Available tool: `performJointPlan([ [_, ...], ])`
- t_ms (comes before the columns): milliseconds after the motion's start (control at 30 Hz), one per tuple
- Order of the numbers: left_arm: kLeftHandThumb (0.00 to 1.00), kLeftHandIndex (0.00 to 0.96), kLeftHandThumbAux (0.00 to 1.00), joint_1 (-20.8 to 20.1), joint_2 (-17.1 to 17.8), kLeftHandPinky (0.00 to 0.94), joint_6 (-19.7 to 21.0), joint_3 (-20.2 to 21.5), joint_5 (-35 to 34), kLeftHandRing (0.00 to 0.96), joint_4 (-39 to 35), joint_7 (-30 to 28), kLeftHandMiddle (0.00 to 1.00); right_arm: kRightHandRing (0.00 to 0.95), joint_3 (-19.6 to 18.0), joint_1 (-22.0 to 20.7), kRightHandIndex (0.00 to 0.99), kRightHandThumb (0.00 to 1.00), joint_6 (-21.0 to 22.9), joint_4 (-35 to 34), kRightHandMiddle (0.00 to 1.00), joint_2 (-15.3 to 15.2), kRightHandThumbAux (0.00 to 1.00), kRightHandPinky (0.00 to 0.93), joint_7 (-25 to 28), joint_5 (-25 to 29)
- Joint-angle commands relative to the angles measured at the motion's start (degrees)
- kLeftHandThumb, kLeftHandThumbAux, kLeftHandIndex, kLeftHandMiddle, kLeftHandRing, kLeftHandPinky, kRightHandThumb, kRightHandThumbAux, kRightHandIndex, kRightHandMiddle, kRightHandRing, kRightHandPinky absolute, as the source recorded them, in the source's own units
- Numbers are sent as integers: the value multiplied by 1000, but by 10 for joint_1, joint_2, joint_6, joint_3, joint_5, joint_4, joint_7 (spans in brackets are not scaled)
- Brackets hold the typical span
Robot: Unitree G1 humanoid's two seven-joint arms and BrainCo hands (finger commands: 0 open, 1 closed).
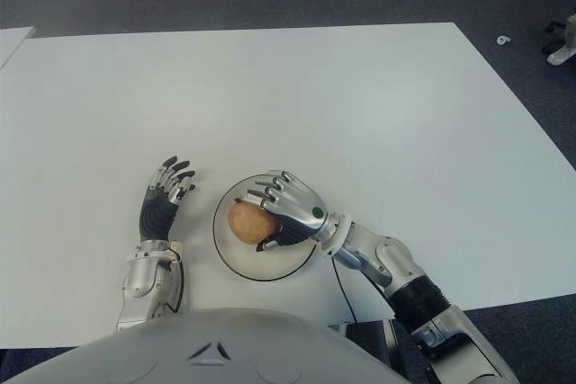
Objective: Put the apples into the plate.
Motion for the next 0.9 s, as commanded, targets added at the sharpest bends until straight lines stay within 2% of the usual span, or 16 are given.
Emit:
performJointPlan([
  [33,397,167,593,4,0,348,11,2,4,289,21,5,232,270,-11,-5,241,302,-2,-17,302,-2,524,273,9,13],
  [67,399,168,593,4,0,345,11,2,4,287,21,5,231,200,-12,-3,167,234,-1,-18,227,-2,509,205,9,11],
  [100,399,168,593,4,1,344,11,2,2,287,22,3,231,175,-14,-1,141,210,7,-23,201,-5,503,181,2,-5],
  [167,409,167,600,3,1,340,10,3,0,283,23,1,231,71,-16,2,57,110,16,-29,84,-7,475,74,-7,-24],
  [267,419,162,607,3,2,332,10,4,-5,279,25,-3,229,23,-15,3,18,50,23,-26,28,-9,445,24,-28,-46],
  [567,450,148,626,1,4,284,3,6,-10,256,29,-5,222,0,-10,-6,0,4,32,-13,0,-14,327,0,-76,-78],
  [900,455,144,638,0,8,273,-11,5,-8,240,34,-5,213,0,-4,-14,0,19,33,-5,0,-16,277,0,-102,-85],
])
